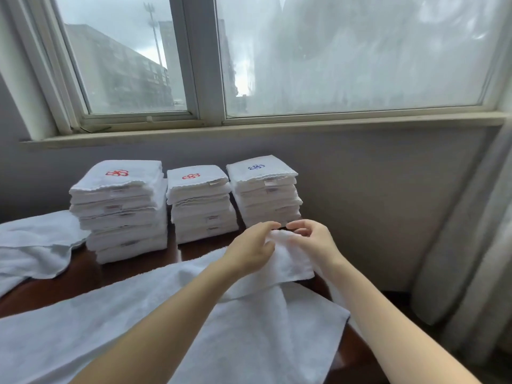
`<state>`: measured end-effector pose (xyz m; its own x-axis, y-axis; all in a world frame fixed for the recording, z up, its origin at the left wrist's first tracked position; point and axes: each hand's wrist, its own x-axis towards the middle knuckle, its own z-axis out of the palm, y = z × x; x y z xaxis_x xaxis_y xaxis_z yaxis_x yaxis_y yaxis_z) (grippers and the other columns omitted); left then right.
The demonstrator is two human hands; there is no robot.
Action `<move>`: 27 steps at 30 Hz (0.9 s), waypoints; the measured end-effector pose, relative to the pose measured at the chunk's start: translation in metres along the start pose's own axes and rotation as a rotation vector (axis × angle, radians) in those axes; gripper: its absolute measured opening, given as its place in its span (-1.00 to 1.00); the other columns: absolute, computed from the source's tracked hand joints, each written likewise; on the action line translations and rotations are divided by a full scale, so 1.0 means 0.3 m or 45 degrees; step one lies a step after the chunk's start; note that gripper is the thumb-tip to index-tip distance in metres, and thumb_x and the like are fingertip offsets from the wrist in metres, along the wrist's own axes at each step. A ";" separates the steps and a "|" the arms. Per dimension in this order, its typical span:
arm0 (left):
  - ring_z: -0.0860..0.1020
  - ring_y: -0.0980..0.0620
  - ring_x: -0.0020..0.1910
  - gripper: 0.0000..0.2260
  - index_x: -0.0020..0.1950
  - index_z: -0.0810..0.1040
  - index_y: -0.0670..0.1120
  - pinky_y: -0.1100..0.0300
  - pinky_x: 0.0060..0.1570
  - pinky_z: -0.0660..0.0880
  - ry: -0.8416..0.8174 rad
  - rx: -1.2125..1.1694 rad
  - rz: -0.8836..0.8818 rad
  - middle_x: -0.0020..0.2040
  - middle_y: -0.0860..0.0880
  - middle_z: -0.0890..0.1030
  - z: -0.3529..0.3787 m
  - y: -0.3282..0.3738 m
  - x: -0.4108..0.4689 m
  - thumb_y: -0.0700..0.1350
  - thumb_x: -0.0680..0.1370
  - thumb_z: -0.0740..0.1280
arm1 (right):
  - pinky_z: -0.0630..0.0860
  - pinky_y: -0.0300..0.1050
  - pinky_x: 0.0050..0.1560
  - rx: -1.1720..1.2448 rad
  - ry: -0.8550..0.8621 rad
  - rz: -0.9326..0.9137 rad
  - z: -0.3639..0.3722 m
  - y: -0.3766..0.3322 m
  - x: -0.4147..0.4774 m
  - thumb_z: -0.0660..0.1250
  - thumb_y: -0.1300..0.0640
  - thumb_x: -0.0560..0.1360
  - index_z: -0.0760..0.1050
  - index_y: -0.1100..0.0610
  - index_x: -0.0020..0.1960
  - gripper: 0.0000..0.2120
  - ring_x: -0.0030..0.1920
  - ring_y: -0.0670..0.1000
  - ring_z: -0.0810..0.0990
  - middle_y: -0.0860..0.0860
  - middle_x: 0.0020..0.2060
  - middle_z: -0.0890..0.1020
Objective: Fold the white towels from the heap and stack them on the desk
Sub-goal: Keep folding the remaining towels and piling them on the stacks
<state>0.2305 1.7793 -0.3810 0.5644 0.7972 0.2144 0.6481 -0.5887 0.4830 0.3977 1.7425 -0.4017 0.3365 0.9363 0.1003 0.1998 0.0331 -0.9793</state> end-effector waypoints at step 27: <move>0.40 0.24 -0.40 -0.89 -0.27 0.49 -0.02 0.33 -0.36 0.35 0.711 -0.951 0.085 -0.41 0.20 0.49 -0.135 0.107 0.008 -0.05 0.44 0.23 | 0.40 -0.18 -0.19 -0.293 -0.694 -0.185 -0.045 -0.161 -0.164 0.28 0.14 0.41 0.49 0.34 0.04 -0.70 -0.16 -0.03 0.50 0.03 -0.18 0.53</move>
<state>0.2319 1.7679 -0.3305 0.1360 0.8275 0.5448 0.0171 -0.5518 0.8338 0.3838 1.6902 -0.3568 -0.2164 0.9741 0.0663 0.4224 0.1546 -0.8931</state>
